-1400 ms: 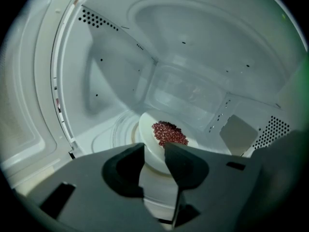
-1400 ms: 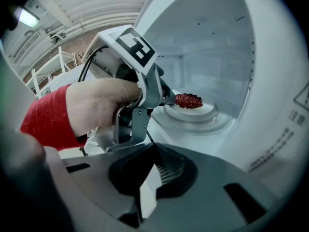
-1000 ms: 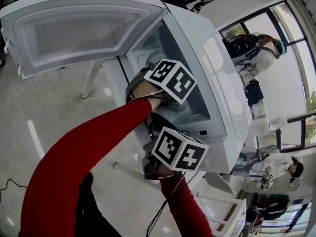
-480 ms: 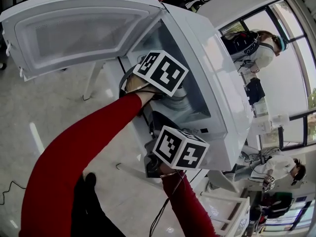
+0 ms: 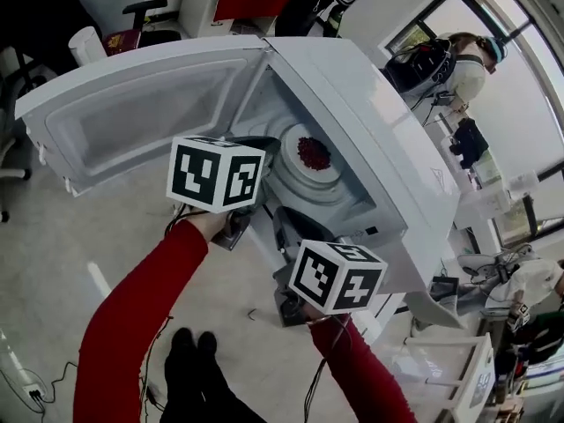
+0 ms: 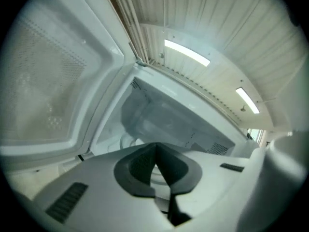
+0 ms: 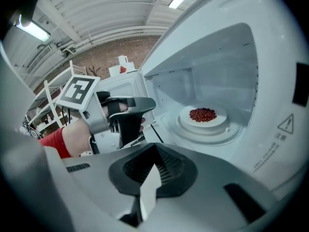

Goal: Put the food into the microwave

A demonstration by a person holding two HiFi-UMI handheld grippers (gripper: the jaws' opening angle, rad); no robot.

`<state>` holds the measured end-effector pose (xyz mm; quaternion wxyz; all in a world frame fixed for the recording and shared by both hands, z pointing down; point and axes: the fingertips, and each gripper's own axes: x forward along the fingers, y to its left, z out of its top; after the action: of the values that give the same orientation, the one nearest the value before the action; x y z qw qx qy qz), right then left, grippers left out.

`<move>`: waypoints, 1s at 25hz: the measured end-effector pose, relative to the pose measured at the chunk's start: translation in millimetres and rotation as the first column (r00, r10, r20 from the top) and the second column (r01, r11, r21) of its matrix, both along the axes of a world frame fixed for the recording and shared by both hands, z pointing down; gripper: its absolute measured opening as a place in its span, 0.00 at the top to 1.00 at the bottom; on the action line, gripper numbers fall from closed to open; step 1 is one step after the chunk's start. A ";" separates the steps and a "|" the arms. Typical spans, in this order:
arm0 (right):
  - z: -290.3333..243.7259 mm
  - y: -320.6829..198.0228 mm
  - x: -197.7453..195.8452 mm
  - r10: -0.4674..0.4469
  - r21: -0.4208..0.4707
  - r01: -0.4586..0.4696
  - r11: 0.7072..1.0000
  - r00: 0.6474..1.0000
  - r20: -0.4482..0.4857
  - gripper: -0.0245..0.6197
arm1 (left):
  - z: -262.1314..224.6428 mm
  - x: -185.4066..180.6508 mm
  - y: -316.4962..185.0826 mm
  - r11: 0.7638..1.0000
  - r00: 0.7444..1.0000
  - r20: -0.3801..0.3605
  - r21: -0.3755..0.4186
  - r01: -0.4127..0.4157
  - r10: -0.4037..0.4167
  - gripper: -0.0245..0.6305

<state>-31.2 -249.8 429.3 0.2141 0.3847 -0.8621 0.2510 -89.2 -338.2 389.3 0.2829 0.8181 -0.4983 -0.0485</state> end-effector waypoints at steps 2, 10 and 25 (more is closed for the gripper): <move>-6.9 6.1 -5.0 0.001 0.002 -0.001 1.000 0.999 0.038 0.94 | -7.3 -4.7 16.7 1.000 0.998 -0.058 0.012 -0.025 0.026 0.95; -40.4 35.9 -7.1 -0.008 0.038 0.002 0.999 0.989 0.146 0.94 | -31.1 -10.9 82.5 0.997 0.993 -0.091 0.046 -0.068 0.072 0.95; -97.7 140.4 45.8 -0.023 0.137 -0.020 0.990 0.952 0.306 0.94 | -63.6 0.5 228.6 0.997 0.995 0.098 0.080 -0.012 0.004 0.95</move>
<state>14.5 -109.4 331.6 0.0505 0.3544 -0.9004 0.2472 -88.7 -109.6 325.8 0.2250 0.8322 -0.5060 -0.0273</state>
